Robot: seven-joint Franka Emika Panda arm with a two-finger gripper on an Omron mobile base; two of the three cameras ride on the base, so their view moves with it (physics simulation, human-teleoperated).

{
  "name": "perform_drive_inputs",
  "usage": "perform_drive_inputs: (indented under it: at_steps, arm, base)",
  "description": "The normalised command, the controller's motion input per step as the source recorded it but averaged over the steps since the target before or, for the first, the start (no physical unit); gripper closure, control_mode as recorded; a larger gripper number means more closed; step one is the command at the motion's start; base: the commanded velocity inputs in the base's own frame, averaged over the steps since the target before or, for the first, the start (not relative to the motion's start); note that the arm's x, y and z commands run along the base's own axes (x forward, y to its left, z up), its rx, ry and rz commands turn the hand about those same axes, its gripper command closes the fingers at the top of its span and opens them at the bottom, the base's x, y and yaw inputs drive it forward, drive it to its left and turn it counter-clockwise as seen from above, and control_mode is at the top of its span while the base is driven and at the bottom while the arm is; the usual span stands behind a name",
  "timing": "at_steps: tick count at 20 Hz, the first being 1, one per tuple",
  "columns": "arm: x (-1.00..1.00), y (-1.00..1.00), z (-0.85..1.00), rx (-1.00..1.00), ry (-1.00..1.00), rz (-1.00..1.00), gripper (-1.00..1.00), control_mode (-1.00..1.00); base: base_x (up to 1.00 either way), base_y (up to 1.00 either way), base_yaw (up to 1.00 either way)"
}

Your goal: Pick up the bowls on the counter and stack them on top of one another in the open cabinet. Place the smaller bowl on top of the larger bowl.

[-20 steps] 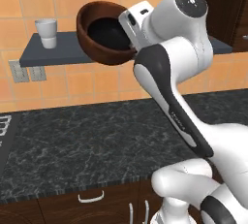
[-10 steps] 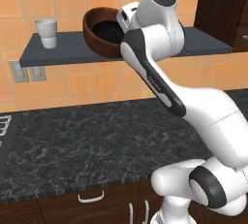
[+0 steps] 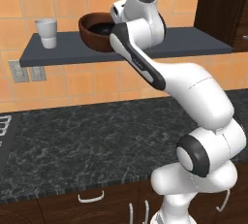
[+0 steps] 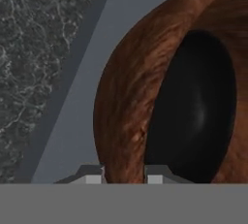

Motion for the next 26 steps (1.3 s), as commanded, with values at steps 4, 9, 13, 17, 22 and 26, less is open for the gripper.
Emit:
perform_drive_inputs:
  at_steps: [4,9,13,17,22,26]
  arm:
    - [0.88,0.01,-0.06,0.00,-0.04,0.00,-1.00,-1.00]
    - [-0.67,0.18,-0.28,-0.05,-0.22,0.02,-1.00,-1.00]
    - [-1.00,0.02,-0.21,-0.05,-0.39,0.01,-1.00,-1.00]
    - [-1.00,0.00,-0.36,-0.02,-0.25,0.00,-1.00,-1.00]
    - [-1.00,0.00,-1.00,-0.25,0.19,0.10,-1.00,-1.00]
    - [-0.93,0.09,-1.00,-0.34,0.49,0.11,-1.00,-1.00]
  base:
    - [0.00,0.00,0.00]
    - [0.00,0.00,0.00]
    - [0.00,0.00,0.00]
    - [0.00,0.00,0.00]
    - [0.00,0.00,0.00]
    - [0.00,0.00,0.00]
